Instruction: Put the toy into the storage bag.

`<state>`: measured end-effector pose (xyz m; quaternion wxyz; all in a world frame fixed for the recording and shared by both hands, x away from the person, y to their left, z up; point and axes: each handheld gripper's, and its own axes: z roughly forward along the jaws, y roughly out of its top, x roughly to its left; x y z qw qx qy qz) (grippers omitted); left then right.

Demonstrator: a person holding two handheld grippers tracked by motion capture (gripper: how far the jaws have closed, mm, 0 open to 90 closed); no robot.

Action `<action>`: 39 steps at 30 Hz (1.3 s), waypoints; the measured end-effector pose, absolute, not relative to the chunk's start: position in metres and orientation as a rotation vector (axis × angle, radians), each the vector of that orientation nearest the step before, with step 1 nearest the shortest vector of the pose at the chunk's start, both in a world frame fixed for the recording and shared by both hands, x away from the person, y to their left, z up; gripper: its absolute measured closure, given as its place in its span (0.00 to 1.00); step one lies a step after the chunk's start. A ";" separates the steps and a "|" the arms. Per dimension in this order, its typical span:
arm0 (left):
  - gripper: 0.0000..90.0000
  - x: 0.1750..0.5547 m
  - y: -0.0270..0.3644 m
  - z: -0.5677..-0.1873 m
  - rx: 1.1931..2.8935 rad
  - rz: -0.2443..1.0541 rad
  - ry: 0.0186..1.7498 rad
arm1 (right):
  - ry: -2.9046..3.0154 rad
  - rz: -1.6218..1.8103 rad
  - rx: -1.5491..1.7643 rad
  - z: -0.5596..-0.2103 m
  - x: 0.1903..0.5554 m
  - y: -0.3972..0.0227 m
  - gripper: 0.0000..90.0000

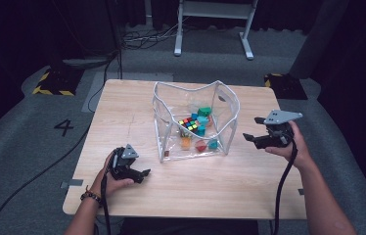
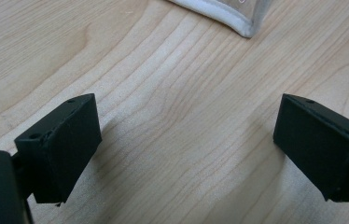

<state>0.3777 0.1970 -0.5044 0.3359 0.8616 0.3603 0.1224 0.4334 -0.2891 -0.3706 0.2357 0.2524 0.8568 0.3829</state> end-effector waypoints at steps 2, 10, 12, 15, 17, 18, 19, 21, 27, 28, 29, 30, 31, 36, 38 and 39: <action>0.09 0.378 0.197 -0.504 2.247 0.321 0.938 | 2.354 1.043 0.683 -0.376 0.432 -0.289 0.28; 0.09 0.378 0.197 -0.504 2.248 0.320 0.939 | 2.370 1.023 0.703 -0.387 0.428 -0.291 0.27; 0.09 0.378 0.197 -0.504 2.248 0.319 0.940 | 2.372 1.015 0.701 -0.390 0.428 -0.291 0.27; 0.09 0.378 0.197 -0.504 2.247 0.320 0.939 | 2.378 1.003 0.712 -0.396 0.426 -0.292 0.27; 0.09 0.378 0.197 -0.504 2.247 0.327 0.933 | 2.386 1.000 0.711 -0.400 0.425 -0.293 0.27; 0.09 0.378 0.197 -0.504 2.247 0.321 0.938 | 2.386 0.995 0.716 -0.402 0.424 -0.293 0.27; 0.09 0.378 0.197 -0.504 2.247 0.322 0.938 | 2.389 0.989 0.719 -0.404 0.424 -0.294 0.27; 0.09 0.378 0.197 -0.504 2.248 0.319 0.940 | 2.391 0.978 0.724 -0.408 0.423 -0.294 0.27; 0.09 0.378 0.197 -0.504 2.249 0.316 0.943 | 2.407 0.963 0.736 -0.417 0.421 -0.298 0.27; 0.09 0.378 0.197 -0.504 2.249 0.316 0.943 | 2.407 0.963 0.736 -0.417 0.421 -0.298 0.27; 0.09 0.378 0.197 -0.504 2.248 0.320 0.940 | 2.407 0.956 0.738 -0.419 0.421 -0.299 0.27; 0.09 0.378 0.197 -0.504 2.247 0.322 0.938 | 2.412 0.951 0.745 -0.421 0.421 -0.299 0.27; 0.09 0.378 0.197 -0.504 2.247 0.319 0.940 | 2.410 0.961 0.754 -0.423 0.420 -0.299 0.27; 0.09 0.378 0.197 -0.504 2.247 0.319 0.940 | 2.420 0.920 0.752 -0.431 0.417 -0.303 0.26; 0.09 0.378 0.197 -0.504 2.248 0.319 0.940 | 2.421 0.928 0.772 -0.434 0.415 -0.303 0.26; 0.09 0.378 0.197 -0.504 2.247 0.320 0.939 | 2.423 0.926 0.756 -0.435 0.414 -0.305 0.26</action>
